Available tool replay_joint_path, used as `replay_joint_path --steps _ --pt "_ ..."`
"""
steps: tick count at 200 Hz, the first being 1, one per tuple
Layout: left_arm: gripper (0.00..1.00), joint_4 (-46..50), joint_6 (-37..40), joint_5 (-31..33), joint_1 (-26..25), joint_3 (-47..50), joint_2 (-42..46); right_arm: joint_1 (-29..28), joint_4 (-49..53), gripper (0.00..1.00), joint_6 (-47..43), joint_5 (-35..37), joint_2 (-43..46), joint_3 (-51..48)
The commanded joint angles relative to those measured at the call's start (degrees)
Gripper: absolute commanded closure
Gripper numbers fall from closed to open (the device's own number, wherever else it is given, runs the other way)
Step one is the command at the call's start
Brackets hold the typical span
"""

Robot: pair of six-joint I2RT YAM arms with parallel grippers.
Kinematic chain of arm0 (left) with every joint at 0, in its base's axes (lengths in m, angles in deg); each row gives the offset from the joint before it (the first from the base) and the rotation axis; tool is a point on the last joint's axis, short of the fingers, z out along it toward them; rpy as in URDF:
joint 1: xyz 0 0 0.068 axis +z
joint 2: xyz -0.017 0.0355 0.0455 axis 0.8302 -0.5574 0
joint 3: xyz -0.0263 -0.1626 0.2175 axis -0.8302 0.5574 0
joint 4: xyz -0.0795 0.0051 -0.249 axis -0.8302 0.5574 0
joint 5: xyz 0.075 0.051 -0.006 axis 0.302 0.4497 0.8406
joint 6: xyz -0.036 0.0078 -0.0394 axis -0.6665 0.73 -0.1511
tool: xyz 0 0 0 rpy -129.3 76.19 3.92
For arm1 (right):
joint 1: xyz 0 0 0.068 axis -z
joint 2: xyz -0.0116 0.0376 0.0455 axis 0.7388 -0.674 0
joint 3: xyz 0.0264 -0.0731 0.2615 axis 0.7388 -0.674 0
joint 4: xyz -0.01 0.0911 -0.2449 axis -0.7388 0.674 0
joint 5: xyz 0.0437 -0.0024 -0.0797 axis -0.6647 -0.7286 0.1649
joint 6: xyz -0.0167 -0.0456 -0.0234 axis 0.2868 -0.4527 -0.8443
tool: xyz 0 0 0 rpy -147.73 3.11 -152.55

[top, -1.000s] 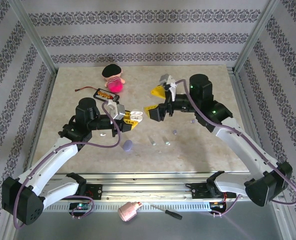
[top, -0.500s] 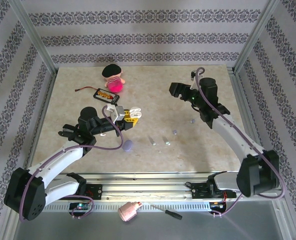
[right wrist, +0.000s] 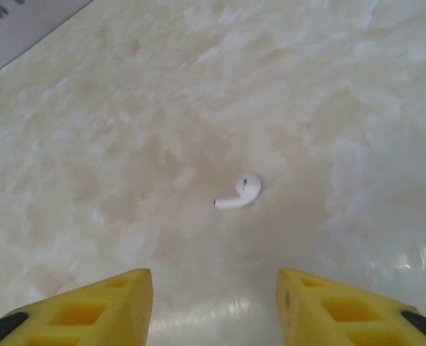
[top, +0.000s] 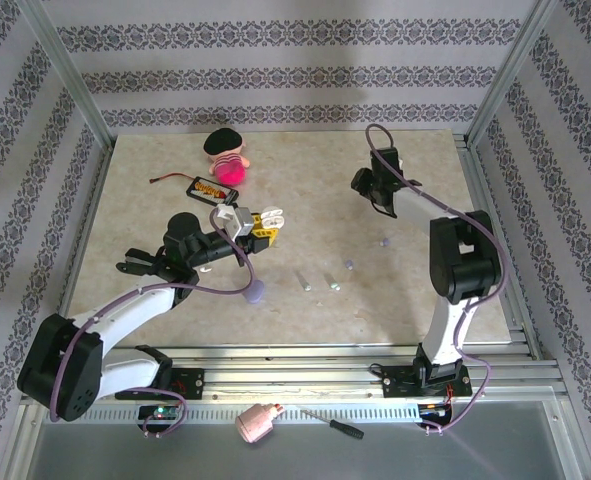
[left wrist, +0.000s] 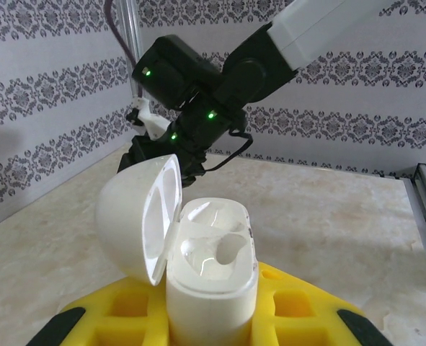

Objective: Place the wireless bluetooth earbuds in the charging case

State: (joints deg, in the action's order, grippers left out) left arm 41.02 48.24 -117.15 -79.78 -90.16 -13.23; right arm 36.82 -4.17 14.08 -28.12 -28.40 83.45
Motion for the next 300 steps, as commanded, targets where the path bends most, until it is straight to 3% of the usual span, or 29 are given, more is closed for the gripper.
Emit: replay_joint_path --steps 1,40,62,184,242,300 --pt "1.0 -5.2 -0.62 0.22 -0.86 -0.06 -0.28 0.09 5.18 0.54 -0.34 4.76 -4.62 6.2" --pt "1.0 -3.26 0.82 0.81 -0.97 -0.03 0.33 0.34 11.68 0.65 0.13 6.67 -12.25 15.84" --pt "1.0 -2.25 1.6 0.77 -0.87 -0.44 0.35 0.53 13.21 0.66 0.73 5.71 -15.05 18.76" --pt "1.0 -2.54 0.74 -0.15 -0.95 -0.85 -1.34 2.02 15.52 0.75 -0.14 0.13 -22.55 23.7" --pt "1.0 -2.58 0.78 0.01 -0.93 -1.03 -1.68 1.98 15.82 0.82 -2.83 -2.52 -21.26 22.81" --pt "1.0 -2.96 1.67 2.0 -0.95 0.64 -1.48 -0.9 17.27 0.82 -14.2 -9.13 -13.13 13.93"
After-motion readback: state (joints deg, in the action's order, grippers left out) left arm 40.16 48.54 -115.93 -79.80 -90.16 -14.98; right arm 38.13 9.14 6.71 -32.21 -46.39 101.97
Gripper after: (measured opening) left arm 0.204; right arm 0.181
